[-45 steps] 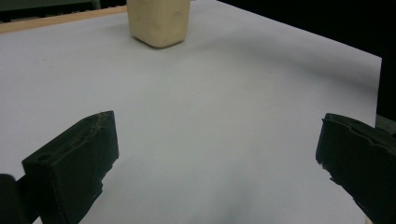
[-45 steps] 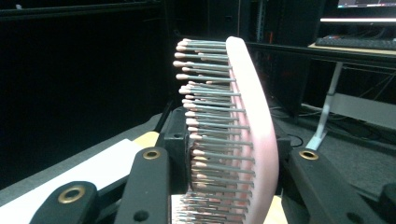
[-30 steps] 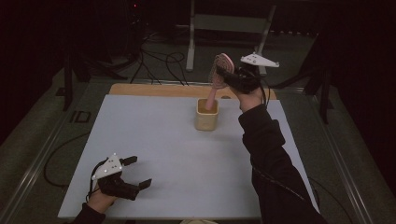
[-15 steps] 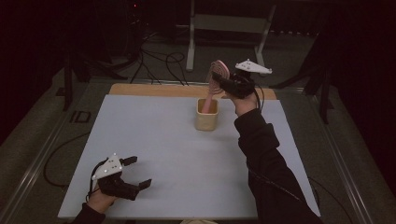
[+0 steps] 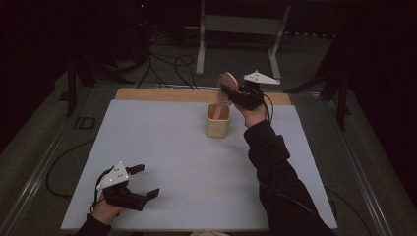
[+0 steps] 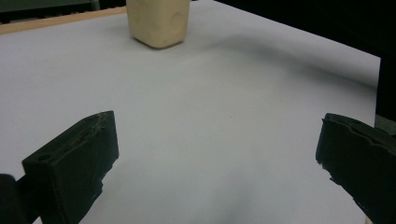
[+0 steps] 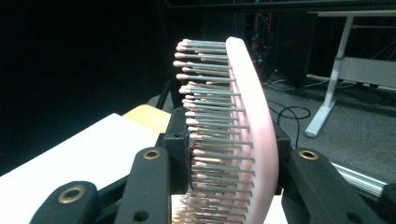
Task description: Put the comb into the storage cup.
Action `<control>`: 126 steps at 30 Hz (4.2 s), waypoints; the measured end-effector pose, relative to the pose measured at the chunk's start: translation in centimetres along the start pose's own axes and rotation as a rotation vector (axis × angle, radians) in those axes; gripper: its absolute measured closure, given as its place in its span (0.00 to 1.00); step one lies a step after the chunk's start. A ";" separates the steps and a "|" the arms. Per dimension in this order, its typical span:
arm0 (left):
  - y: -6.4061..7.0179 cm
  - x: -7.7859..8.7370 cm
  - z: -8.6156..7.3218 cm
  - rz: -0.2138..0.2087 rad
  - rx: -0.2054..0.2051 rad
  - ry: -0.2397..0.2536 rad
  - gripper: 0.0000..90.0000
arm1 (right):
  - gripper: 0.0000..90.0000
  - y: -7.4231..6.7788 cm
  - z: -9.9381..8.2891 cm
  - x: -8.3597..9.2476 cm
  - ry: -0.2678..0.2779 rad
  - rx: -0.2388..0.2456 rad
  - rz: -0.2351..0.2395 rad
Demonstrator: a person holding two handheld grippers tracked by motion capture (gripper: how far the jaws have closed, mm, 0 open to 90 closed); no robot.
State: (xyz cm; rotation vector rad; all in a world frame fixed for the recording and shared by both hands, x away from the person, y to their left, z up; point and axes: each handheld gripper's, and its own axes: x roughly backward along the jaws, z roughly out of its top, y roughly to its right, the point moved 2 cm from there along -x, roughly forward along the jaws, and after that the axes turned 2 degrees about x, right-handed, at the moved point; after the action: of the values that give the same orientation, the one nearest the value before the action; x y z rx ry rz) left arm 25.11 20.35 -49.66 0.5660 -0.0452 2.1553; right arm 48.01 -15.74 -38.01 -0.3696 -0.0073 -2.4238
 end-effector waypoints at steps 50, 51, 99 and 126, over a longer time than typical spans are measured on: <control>-0.1 -0.1 -0.1 -0.006 0.004 -0.003 0.00 | 0.69 3.0 -4.0 -0.2 -0.055 -0.103 -0.028; -0.1 -0.1 -0.1 -0.006 0.004 -0.003 0.00 | 0.69 3.0 -4.0 -0.2 -0.055 -0.103 -0.028; 0.0 0.0 -0.1 -0.005 0.000 -0.003 0.00 | 0.11 3.4 -4.0 1.5 -0.153 -0.008 -0.006; 0.0 0.5 -0.1 0.007 0.001 0.004 0.00 | 0.11 2.0 -5.3 4.5 -0.166 0.008 0.027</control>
State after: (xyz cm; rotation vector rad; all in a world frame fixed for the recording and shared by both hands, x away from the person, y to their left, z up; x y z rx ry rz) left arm 24.83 20.74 -49.51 0.5626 -0.0434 2.1638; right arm 44.59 -20.62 -42.10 -0.5626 -0.0845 -2.3598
